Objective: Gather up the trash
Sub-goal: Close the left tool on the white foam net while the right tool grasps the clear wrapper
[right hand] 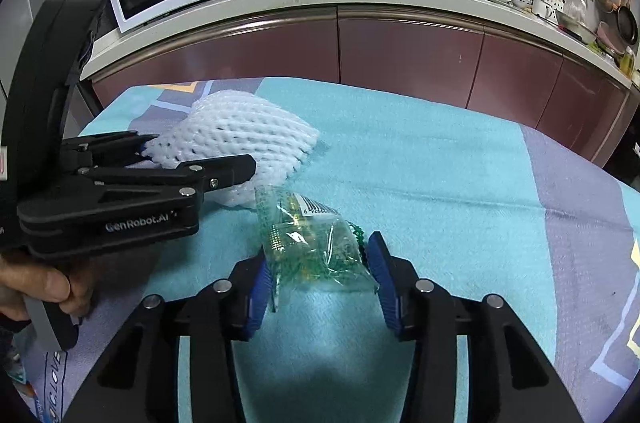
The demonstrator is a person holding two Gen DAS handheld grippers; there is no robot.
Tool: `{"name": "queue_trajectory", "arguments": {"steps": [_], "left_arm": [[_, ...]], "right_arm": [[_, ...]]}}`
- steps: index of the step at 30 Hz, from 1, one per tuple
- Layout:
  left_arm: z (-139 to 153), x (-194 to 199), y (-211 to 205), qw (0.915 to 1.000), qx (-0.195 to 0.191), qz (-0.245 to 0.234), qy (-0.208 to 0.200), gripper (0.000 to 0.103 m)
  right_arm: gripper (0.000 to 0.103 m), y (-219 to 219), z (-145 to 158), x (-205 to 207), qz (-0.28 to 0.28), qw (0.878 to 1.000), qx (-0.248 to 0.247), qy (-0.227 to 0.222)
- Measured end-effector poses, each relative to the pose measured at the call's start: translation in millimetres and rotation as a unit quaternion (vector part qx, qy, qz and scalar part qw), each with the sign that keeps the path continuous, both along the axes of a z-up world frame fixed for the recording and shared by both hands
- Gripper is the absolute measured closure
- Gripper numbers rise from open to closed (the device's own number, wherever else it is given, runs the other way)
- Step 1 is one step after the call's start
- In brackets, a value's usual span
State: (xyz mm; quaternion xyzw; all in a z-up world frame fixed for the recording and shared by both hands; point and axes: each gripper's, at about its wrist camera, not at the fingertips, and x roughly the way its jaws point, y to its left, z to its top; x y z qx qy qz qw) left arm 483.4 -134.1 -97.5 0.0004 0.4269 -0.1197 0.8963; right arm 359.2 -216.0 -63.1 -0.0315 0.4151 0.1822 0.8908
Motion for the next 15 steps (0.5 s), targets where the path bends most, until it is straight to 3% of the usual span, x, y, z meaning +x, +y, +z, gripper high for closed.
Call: {"name": "queue_trajectory", "arguments": {"steps": [3,5,10,15], "left_arm": [[0.9,-7.4,-2.8,0.9998,-0.016,-0.008,0.001,0.078],[2.5,-11.8,-4.9,0.9996,-0.025,-0.011,0.000,0.083],[10.4,-33.1,4.6,0.9995,-0.028,-0.002,-0.014,0.086],[28.9,-60.7,17.3,0.9990,-0.008,0.010,-0.043,0.086]], "right_arm": [[0.068,-2.8,0.6,-4.3,-0.002,1.000,0.006,0.000],[0.070,-5.1,1.5,-8.1,-0.005,1.000,0.011,-0.001],[0.078,-8.0,2.5,-16.7,-0.009,1.000,0.021,-0.004],[0.079,-8.2,6.2,-28.9,-0.011,0.999,0.031,-0.011]]}}
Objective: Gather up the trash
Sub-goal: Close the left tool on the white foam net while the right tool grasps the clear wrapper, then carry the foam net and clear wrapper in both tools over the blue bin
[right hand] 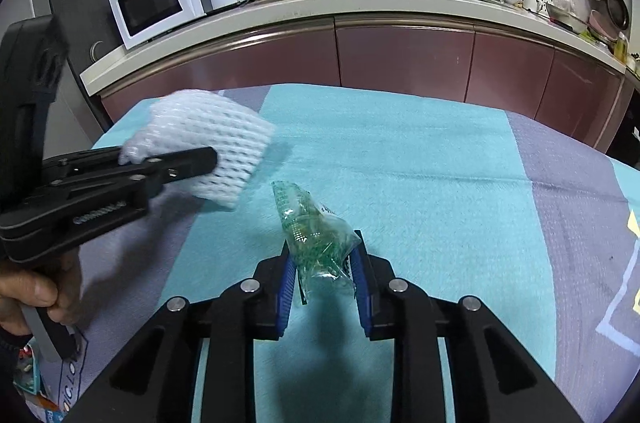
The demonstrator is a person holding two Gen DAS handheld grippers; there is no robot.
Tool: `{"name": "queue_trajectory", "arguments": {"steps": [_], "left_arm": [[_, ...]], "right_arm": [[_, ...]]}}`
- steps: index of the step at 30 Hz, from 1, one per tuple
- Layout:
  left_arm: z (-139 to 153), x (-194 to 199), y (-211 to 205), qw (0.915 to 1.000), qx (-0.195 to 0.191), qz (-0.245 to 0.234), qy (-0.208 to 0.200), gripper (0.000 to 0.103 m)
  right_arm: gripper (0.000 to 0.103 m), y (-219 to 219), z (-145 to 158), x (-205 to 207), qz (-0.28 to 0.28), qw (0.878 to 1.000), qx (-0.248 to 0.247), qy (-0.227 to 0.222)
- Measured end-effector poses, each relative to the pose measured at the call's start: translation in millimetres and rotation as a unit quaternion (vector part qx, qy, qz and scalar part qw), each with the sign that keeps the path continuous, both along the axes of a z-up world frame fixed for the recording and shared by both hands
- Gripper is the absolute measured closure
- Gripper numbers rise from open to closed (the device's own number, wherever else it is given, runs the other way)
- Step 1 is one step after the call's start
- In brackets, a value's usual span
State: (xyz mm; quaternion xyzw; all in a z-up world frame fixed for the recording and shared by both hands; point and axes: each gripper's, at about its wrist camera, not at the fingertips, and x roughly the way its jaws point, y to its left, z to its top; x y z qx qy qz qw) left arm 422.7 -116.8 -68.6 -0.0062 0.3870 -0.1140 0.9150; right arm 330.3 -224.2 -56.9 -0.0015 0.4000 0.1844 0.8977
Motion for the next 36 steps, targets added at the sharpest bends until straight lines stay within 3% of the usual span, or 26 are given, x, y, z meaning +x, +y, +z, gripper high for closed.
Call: {"name": "queue_trajectory", "arguments": {"steps": [12,36], "left_arm": [[41.6,-91.2,32.8,0.9983,0.022,0.015,-0.051,0.086],[72.8,-305.4,106.1,0.9914,0.004,0.076,-0.107,0.086]], "right_arm": [[0.079,0.5,14.5,-38.0,-0.001,1.000,0.018,-0.019],[0.079,14.6,43.3,-150.5,0.021,0.997,0.024,-0.074]]}}
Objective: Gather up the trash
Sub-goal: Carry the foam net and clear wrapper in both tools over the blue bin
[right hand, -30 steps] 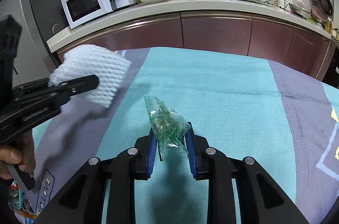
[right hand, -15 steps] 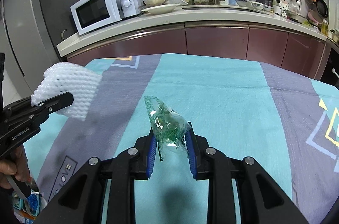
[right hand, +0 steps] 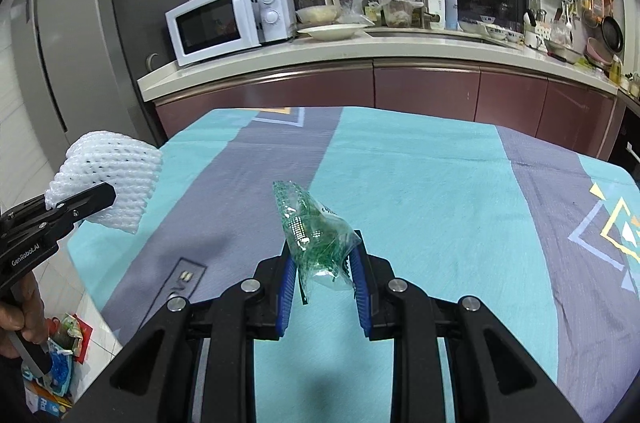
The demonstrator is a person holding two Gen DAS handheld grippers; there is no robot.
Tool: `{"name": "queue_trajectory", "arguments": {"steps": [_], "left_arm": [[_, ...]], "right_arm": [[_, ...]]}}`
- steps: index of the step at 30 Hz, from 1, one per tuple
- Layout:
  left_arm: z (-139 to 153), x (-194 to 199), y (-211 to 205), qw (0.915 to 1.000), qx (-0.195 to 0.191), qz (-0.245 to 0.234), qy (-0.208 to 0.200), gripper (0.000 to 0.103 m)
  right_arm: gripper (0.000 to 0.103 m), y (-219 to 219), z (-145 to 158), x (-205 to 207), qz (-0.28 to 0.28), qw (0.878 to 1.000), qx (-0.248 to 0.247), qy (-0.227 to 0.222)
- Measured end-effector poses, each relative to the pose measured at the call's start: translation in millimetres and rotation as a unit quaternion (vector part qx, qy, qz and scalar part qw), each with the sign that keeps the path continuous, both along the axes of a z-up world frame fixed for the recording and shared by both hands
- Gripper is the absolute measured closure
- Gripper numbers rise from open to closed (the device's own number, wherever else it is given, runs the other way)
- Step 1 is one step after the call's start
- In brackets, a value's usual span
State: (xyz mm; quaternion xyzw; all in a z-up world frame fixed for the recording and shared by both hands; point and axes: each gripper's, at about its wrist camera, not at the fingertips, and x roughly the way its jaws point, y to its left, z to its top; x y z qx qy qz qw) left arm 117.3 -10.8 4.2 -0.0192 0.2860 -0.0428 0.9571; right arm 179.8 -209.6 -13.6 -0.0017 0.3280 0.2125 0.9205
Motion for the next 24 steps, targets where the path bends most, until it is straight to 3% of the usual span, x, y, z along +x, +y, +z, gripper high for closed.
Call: {"name": "queue_trajectory", "arguments": {"steps": [15,24], "left_arm": [[4.5,-126.3,79.3,0.9960,-0.010,0.086,-0.025,0.086],[14.9,-199.2,146.6,0.9845,-0.005,0.169,-0.045,0.086]], "right_arm": [[0.079,46.8,17.3,-75.9,0.070,0.997,0.011,-0.039],[0.079,93.0,35.6,-106.0,0.141,0.988,0.012,-0.061]]}}
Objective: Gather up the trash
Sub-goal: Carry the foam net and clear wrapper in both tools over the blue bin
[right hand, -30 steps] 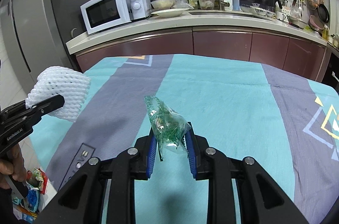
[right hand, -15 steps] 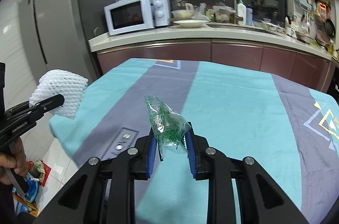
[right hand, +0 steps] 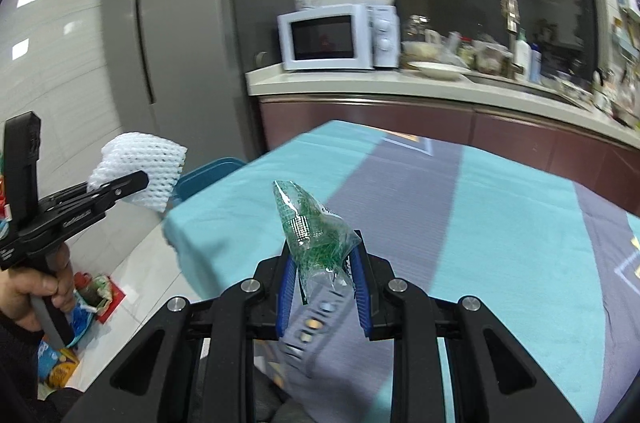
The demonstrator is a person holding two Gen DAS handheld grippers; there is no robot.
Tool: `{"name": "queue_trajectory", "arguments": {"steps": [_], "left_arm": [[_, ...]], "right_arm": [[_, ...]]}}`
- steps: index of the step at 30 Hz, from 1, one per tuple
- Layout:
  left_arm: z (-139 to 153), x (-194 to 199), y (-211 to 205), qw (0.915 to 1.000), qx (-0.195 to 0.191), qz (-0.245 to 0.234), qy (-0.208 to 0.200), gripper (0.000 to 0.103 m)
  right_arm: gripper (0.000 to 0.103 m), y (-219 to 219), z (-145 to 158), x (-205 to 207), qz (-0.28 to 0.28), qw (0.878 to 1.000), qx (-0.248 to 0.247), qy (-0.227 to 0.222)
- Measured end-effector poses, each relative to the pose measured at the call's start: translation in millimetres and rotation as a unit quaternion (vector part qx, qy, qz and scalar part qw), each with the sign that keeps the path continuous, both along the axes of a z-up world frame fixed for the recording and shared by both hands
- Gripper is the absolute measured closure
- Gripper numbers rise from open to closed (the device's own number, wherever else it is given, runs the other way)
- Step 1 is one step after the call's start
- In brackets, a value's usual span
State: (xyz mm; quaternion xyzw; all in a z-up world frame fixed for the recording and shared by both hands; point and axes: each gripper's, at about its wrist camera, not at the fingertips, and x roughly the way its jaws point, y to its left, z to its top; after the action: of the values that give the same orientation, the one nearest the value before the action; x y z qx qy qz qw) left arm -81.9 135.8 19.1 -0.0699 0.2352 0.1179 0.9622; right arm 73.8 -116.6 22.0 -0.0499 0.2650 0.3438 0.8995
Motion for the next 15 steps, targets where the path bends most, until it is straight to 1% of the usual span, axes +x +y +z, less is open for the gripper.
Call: {"name": "queue_trajectory", "arguments": {"steps": [6,13,15], "left_arm": [[6.0,-25.3,48.0,0.9988,-0.002,0.048,-0.005,0.086],[11.7,-33.7,112.8,0.9951,-0.016,0.097,-0.004,0.086],[13.6,-35.0,127.6,0.9936,-0.012,0.113,-0.003,0.086]], "right_arm": [[0.079,34.9,10.9,-1.2,0.037,0.999,0.000,-0.005],[0.079,78.9,22.8,7.5,0.076,0.997,0.004,-0.003],[0.079,91.7,25.3,13.8,0.088,0.996,0.010,-0.001]]}}
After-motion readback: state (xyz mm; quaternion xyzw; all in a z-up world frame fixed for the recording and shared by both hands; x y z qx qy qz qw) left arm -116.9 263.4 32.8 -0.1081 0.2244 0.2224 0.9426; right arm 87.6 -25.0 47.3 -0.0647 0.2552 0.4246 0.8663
